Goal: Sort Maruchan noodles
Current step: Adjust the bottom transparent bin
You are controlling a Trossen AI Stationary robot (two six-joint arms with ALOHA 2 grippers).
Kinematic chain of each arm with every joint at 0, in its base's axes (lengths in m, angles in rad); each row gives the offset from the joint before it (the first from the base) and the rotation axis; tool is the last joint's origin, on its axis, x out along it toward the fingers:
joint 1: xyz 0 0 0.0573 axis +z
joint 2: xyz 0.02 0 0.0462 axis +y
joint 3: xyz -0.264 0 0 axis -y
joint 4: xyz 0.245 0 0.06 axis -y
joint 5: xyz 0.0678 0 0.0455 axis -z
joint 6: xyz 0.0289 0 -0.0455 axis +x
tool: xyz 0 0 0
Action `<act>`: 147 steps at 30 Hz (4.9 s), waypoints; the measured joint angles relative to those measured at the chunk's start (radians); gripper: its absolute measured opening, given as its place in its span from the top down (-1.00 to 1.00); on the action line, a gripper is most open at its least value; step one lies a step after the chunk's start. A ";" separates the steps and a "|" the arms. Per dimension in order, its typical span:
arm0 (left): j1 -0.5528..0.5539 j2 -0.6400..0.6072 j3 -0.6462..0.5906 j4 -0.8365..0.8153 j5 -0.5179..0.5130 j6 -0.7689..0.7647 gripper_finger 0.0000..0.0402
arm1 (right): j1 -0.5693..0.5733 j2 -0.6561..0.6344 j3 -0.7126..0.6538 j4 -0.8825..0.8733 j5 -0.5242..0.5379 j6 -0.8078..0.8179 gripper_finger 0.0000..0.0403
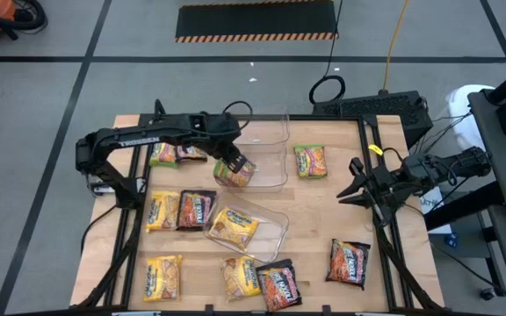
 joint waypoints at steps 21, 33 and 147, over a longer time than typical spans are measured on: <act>-0.338 -0.239 0.006 -0.187 0.008 -0.035 0.76 | -0.084 0.373 0.005 0.160 -0.132 0.228 0.73; -0.568 -0.237 -0.169 -0.180 0.024 -0.338 0.76 | -0.083 0.553 0.005 0.214 -0.275 0.314 0.73; -0.649 -0.237 -0.619 0.416 0.123 -0.593 0.76 | -0.267 1.090 0.005 0.518 -0.441 0.227 0.73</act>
